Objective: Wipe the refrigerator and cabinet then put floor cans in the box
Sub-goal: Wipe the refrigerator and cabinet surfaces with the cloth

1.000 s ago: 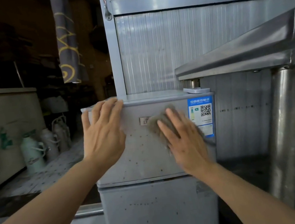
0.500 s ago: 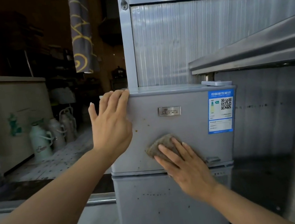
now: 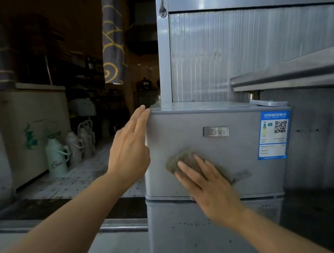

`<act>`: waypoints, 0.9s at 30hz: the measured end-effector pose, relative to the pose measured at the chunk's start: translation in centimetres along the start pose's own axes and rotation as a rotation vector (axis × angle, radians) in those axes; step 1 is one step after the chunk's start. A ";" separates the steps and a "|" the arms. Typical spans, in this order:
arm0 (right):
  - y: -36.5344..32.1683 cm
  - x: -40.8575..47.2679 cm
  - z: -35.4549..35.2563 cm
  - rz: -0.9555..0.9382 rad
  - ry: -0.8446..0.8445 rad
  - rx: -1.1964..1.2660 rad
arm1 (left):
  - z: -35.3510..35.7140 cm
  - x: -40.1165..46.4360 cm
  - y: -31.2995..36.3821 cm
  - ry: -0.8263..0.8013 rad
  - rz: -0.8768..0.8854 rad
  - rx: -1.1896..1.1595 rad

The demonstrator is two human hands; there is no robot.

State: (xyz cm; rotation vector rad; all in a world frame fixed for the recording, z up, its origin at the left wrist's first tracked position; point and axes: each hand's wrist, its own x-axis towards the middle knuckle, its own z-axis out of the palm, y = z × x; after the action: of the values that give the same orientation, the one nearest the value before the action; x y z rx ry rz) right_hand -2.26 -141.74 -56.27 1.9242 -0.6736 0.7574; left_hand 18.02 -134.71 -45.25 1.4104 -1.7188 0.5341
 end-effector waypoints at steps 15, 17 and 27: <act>-2.4 3.2 0.3 -0.115 0.025 -0.018 | 1.7 -3.5 -1.5 -0.102 -0.281 -0.553; -3.2 0.9 0.5 -0.228 -0.088 -0.058 | 2.1 -4.7 -2.0 -0.153 -0.386 -0.660; 0.7 14.9 -4.5 -0.027 0.063 -0.064 | 2.5 -4.7 -4.1 -0.259 -0.564 -0.838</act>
State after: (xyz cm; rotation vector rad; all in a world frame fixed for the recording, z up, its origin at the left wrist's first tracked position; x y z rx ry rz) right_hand 6.06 -140.15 -43.15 1.8402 -0.6249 0.7671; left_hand 21.20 -134.92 -51.16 1.2543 -1.3644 -0.6383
